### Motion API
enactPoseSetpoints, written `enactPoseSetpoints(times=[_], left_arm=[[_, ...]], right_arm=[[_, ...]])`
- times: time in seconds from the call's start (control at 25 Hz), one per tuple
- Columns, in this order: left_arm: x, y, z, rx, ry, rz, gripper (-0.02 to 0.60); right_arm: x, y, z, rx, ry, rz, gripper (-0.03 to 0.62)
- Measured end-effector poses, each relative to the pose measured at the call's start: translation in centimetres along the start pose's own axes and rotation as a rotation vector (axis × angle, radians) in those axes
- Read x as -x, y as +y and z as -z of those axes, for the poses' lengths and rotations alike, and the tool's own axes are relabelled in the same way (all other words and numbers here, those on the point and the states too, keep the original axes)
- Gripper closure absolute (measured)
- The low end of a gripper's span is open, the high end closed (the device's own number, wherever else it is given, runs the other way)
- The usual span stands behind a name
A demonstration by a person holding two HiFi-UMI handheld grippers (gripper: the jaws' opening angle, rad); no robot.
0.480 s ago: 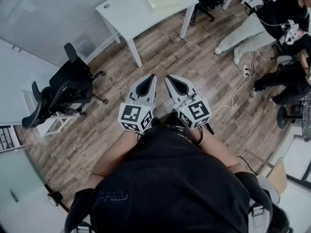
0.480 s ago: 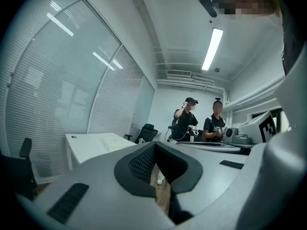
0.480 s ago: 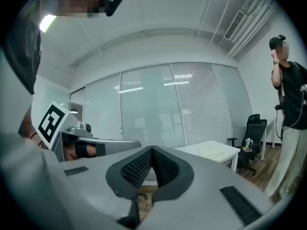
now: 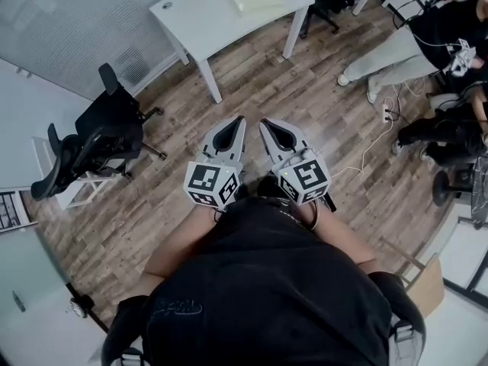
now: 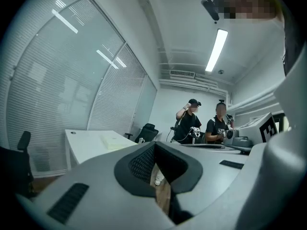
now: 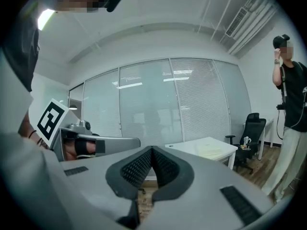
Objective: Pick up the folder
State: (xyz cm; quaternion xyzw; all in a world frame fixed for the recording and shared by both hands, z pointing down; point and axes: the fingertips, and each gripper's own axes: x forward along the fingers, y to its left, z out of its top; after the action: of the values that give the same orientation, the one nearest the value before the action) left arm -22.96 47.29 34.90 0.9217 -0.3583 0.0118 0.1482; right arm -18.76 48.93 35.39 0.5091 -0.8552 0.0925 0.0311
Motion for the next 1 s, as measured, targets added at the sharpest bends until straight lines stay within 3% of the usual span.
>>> enactPoseSetpoints(times=[0.28,0.52,0.68,1.0], left_arm=[[-4.8,0.1,0.0,0.002,0.007,-0.019,0.569],[-12.3,-0.7,-1.3,0.008,-0.009,-0.012,0.569],[-15.9,-1.1,-1.1,0.052,-0.022,-0.035,0.569],[-21.2,-0.1,-1.3,0.058,-0.005,-0.052,0.569]], right_arm=[[-1.0,-4.5,-0.3,0.009,0.002,-0.016,0.574],[-2.2,-11.9,-1.9,0.021,0.005,-0.03,0.574],[-2.7,-15.9,-2.6,0.052,0.02,-0.056,0.574],[-4.8,-20.6,-1.9,0.019,0.049,-0.09,0.574]])
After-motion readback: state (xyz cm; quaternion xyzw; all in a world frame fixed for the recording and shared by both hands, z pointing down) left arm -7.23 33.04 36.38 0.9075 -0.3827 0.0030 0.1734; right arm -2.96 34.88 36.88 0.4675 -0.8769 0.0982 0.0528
